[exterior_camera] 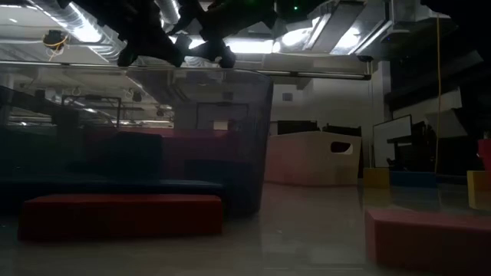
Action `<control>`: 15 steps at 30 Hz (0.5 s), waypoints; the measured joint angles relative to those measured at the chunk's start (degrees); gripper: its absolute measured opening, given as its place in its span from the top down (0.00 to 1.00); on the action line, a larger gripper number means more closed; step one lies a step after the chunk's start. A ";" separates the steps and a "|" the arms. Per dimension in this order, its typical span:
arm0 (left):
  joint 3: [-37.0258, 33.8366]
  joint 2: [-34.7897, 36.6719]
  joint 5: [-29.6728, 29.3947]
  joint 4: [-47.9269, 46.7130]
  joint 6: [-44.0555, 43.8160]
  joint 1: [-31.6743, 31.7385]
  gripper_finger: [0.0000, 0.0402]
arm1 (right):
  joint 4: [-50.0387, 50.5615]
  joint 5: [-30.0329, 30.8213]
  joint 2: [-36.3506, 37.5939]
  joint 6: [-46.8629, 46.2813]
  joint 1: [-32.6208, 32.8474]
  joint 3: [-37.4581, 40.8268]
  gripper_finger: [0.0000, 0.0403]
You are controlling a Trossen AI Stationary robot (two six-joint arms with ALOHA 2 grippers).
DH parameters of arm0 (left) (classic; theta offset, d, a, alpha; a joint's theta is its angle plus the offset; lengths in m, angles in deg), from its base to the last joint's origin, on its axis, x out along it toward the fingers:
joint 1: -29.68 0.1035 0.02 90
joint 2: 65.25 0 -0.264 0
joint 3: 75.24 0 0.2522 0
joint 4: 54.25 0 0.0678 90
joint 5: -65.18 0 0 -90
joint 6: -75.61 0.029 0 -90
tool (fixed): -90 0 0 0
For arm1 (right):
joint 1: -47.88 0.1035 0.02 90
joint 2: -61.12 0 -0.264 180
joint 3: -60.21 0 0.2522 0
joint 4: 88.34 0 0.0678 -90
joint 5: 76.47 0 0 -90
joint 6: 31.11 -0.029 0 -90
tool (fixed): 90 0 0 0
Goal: Sort blocks
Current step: Put the green block into the bottom green bin
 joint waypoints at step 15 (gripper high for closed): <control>0.00 12.72 1.37 -24.25 -2.23 1.44 0.90 | 28.17 -26.46 7.68 3.16 -8.24 0.02 0.37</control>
